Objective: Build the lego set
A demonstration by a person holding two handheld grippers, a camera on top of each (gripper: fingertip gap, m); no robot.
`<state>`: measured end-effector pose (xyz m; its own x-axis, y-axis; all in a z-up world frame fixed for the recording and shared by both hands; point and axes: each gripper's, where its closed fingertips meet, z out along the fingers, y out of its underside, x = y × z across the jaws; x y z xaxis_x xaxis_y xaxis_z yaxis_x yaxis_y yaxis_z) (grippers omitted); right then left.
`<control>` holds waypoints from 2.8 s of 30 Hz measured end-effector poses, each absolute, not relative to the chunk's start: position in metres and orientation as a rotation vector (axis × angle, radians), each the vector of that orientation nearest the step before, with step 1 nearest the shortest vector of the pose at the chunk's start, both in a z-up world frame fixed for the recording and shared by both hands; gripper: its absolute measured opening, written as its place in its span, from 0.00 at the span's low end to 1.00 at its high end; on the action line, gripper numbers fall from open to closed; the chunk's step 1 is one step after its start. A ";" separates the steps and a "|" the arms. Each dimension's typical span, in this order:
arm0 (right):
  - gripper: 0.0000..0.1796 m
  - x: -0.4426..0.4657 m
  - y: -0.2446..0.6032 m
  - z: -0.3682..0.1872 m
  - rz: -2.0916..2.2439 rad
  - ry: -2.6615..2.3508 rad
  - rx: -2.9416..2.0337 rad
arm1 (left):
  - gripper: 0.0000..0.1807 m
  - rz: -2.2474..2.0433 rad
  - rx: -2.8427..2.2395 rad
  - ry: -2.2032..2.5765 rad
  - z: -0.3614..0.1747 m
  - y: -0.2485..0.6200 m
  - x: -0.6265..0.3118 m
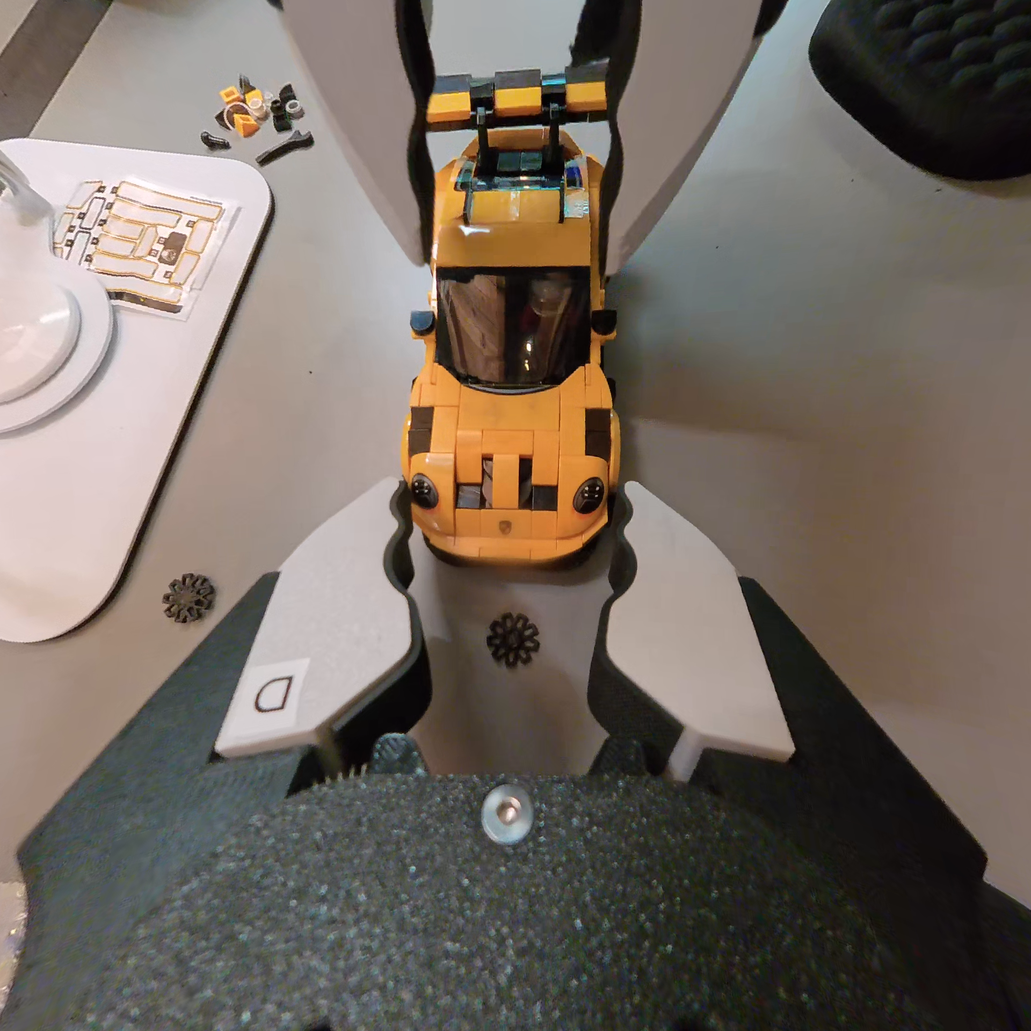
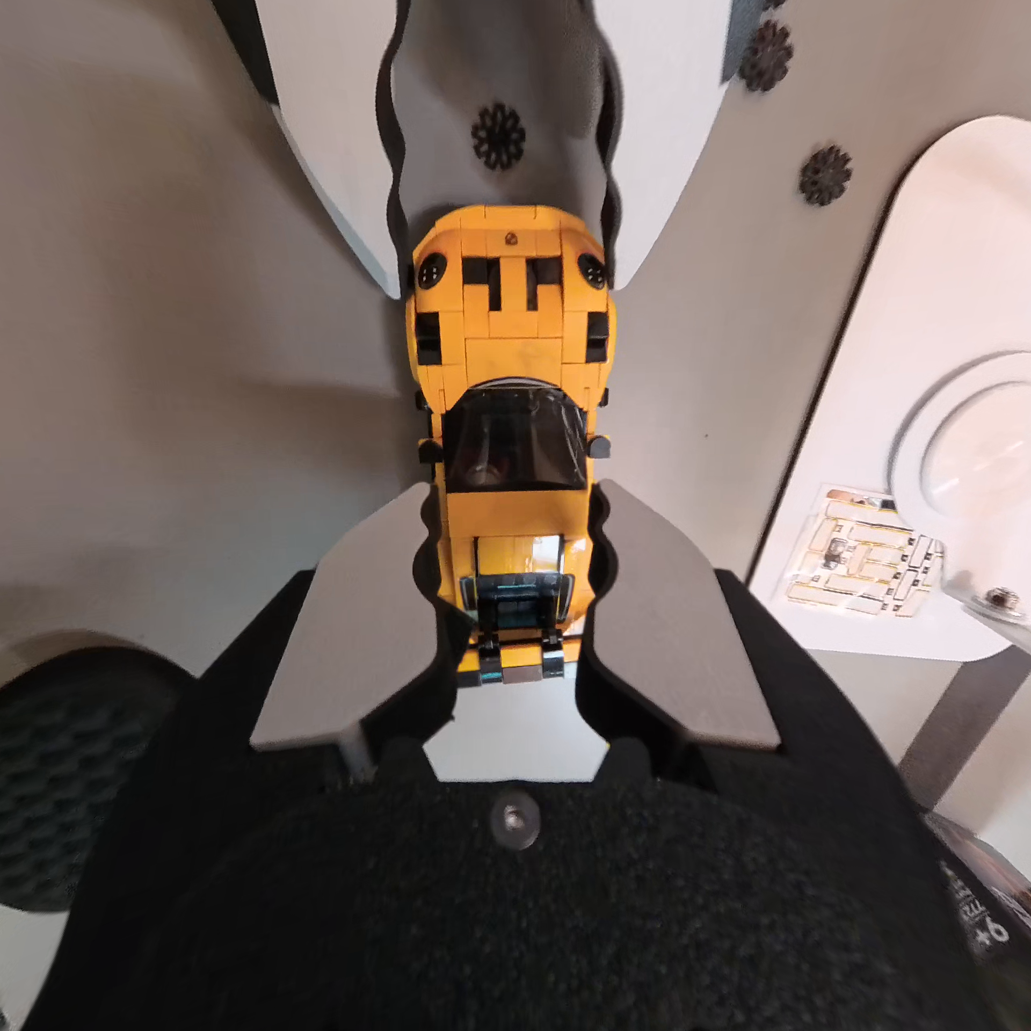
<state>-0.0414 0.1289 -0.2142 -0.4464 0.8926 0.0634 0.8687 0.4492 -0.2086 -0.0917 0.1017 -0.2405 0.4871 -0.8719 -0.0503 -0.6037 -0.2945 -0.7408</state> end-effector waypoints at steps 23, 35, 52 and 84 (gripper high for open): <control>0.27 -0.040 0.131 -0.219 0.145 -2.577 -1.553 | 0.38 -0.471 -2.020 1.219 -0.241 0.102 -0.092; 0.31 -0.040 0.134 -0.209 0.223 -2.484 -1.580 | 0.38 -0.472 -2.022 1.216 -0.241 0.102 -0.092; 0.27 -0.033 0.134 -0.221 0.070 -2.636 -1.563 | 0.38 -0.470 -2.023 1.219 -0.241 0.101 -0.092; 0.25 -0.036 0.119 -0.173 0.569 -2.018 -1.608 | 0.38 -0.467 -2.025 1.217 -0.241 0.100 -0.092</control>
<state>-0.0359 0.1190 -0.1732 -0.1822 0.9760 0.1195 0.7697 0.2172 -0.6003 -0.0921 0.1005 -0.2406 0.4895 -0.8704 -0.0536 -0.6105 -0.2981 -0.7338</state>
